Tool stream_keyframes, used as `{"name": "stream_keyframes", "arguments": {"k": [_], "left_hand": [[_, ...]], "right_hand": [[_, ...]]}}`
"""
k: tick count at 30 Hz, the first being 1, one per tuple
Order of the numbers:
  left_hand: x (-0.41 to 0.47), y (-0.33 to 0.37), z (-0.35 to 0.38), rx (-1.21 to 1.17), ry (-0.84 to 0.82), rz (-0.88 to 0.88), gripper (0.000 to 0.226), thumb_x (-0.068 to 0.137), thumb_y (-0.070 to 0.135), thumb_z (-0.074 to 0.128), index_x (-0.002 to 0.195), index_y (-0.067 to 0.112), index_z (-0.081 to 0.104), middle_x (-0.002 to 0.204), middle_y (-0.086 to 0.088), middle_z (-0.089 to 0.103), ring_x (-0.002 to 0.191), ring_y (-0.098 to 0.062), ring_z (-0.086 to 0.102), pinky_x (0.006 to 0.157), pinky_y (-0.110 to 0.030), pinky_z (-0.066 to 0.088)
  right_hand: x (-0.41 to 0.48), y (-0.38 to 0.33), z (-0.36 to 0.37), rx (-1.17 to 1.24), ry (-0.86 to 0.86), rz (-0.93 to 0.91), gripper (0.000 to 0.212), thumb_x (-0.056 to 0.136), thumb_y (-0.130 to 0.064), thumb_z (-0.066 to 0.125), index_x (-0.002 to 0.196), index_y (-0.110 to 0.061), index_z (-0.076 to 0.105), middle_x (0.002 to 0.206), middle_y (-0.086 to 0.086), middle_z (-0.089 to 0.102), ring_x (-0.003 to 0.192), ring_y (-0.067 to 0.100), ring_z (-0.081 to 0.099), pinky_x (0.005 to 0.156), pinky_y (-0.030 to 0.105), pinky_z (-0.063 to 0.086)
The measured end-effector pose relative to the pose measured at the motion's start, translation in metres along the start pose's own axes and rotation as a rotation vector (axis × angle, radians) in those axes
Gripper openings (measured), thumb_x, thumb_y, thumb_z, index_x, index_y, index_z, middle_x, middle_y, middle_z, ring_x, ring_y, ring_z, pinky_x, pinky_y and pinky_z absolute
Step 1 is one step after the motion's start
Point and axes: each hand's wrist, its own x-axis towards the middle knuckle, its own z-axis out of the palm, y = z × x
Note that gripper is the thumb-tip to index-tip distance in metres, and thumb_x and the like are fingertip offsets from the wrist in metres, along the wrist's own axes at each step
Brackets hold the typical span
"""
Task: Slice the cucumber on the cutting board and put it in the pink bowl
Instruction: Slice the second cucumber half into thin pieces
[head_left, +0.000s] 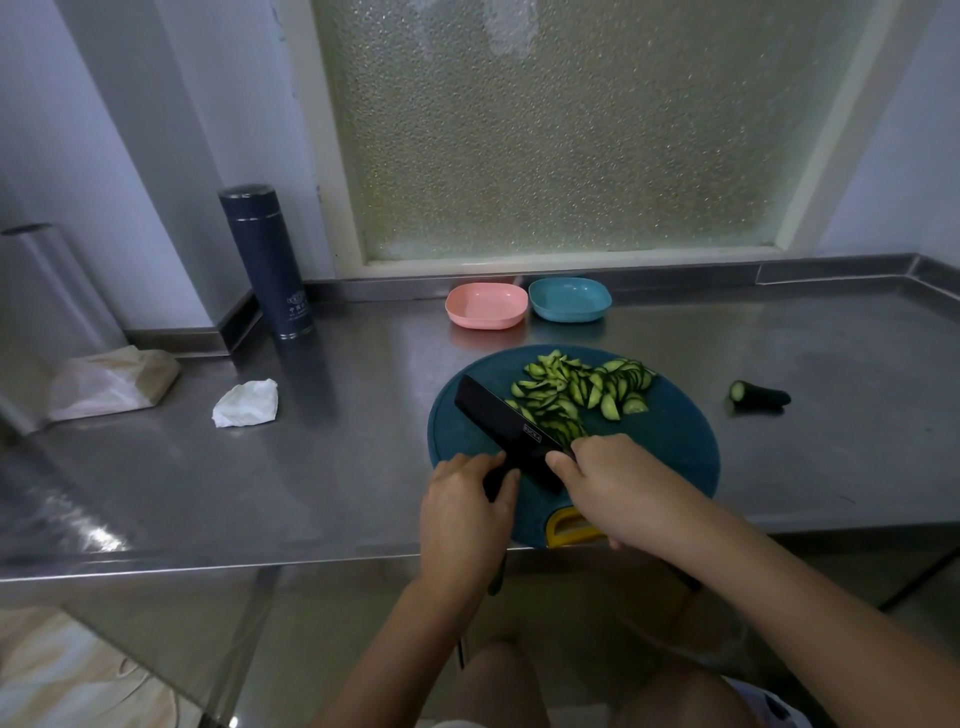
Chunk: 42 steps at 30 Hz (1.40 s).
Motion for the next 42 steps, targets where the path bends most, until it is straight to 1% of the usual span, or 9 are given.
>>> {"name": "stream_keyframes", "arguments": {"k": [8, 14, 19, 23, 26, 29, 33, 38, 42], "left_hand": [[0.000, 0.001, -0.002, 0.016, 0.020, 0.008, 0.030, 0.089, 0.030, 0.059, 0.114, 0.015, 0.067, 0.100, -0.003, 0.068, 0.094, -0.014, 0.057, 0.075, -0.016, 0.036], [0.000, 0.001, -0.001, 0.025, 0.018, 0.015, 0.029, 0.088, 0.030, 0.061, 0.112, 0.014, 0.068, 0.100, -0.004, 0.068, 0.095, -0.016, 0.057, 0.074, -0.017, 0.035], [0.001, -0.001, -0.002, 0.059, -0.021, 0.023, 0.032, 0.089, 0.032, 0.059, 0.116, 0.016, 0.065, 0.100, -0.004, 0.064, 0.096, -0.016, 0.054, 0.072, -0.018, 0.036], [0.004, -0.003, -0.006, 0.106, -0.104, 0.027, 0.035, 0.088, 0.038, 0.057, 0.119, 0.022, 0.059, 0.105, -0.001, 0.059, 0.099, -0.015, 0.052, 0.073, -0.022, 0.041], [0.010, -0.002, -0.008, 0.084, -0.106, 0.032, 0.029, 0.086, 0.035, 0.060, 0.113, 0.022, 0.061, 0.103, 0.003, 0.061, 0.090, -0.008, 0.053, 0.069, -0.017, 0.038], [0.019, 0.002, -0.004, 0.062, -0.098, 0.006, 0.028, 0.086, 0.032, 0.061, 0.111, 0.020, 0.062, 0.102, 0.003, 0.062, 0.085, -0.006, 0.054, 0.069, -0.014, 0.036], [0.032, 0.009, 0.005, 0.041, -0.104, -0.031, 0.031, 0.085, 0.031, 0.062, 0.113, 0.017, 0.062, 0.104, 0.000, 0.063, 0.089, -0.010, 0.057, 0.070, -0.015, 0.037], [0.030, 0.008, 0.008, 0.040, -0.077, -0.020, 0.029, 0.086, 0.031, 0.062, 0.112, 0.018, 0.062, 0.102, 0.000, 0.061, 0.083, -0.006, 0.051, 0.069, -0.014, 0.034], [0.030, 0.007, 0.010, 0.039, -0.068, -0.020, 0.031, 0.087, 0.032, 0.061, 0.115, 0.018, 0.062, 0.102, 0.000, 0.060, 0.080, -0.004, 0.046, 0.066, -0.012, 0.031]], "right_hand": [[0.001, -0.005, 0.002, 0.008, -0.010, 0.005, 0.039, 0.102, -0.039, 0.028, 0.093, -0.012, 0.053, 0.073, 0.006, 0.057, 0.046, 0.014, 0.055, 0.046, 0.025, 0.045], [0.007, -0.008, 0.010, -0.011, 0.008, -0.010, 0.037, 0.103, -0.036, 0.028, 0.089, -0.012, 0.052, 0.069, 0.000, 0.048, 0.053, 0.013, 0.046, 0.052, 0.028, 0.040], [0.020, -0.009, 0.025, -0.032, 0.029, 0.007, 0.040, 0.103, -0.037, 0.029, 0.093, -0.010, 0.057, 0.080, 0.005, 0.053, 0.077, 0.022, 0.056, 0.070, 0.034, 0.048], [0.021, -0.005, 0.023, -0.007, 0.018, 0.017, 0.042, 0.103, -0.037, 0.029, 0.093, -0.008, 0.058, 0.073, 0.003, 0.052, 0.065, 0.021, 0.054, 0.066, 0.034, 0.050], [0.019, 0.000, 0.016, 0.004, 0.027, 0.050, 0.040, 0.103, -0.036, 0.030, 0.086, -0.009, 0.054, 0.069, 0.002, 0.049, 0.054, 0.016, 0.048, 0.056, 0.030, 0.045], [0.021, 0.006, 0.010, 0.011, 0.027, 0.083, 0.040, 0.103, -0.036, 0.030, 0.089, -0.008, 0.055, 0.067, 0.003, 0.049, 0.052, 0.014, 0.046, 0.053, 0.028, 0.042], [0.026, 0.013, 0.005, 0.005, 0.033, 0.089, 0.044, 0.102, -0.038, 0.030, 0.087, -0.007, 0.057, 0.065, 0.007, 0.057, 0.047, 0.017, 0.054, 0.053, 0.029, 0.048], [0.029, 0.017, -0.002, 0.001, 0.015, 0.092, 0.046, 0.102, -0.040, 0.029, 0.096, -0.005, 0.059, 0.064, 0.009, 0.060, 0.043, 0.016, 0.056, 0.047, 0.024, 0.044], [0.023, 0.013, -0.001, 0.003, 0.013, 0.040, 0.045, 0.102, -0.040, 0.030, 0.088, -0.008, 0.059, 0.067, 0.009, 0.062, 0.046, 0.017, 0.057, 0.049, 0.027, 0.048]]}}
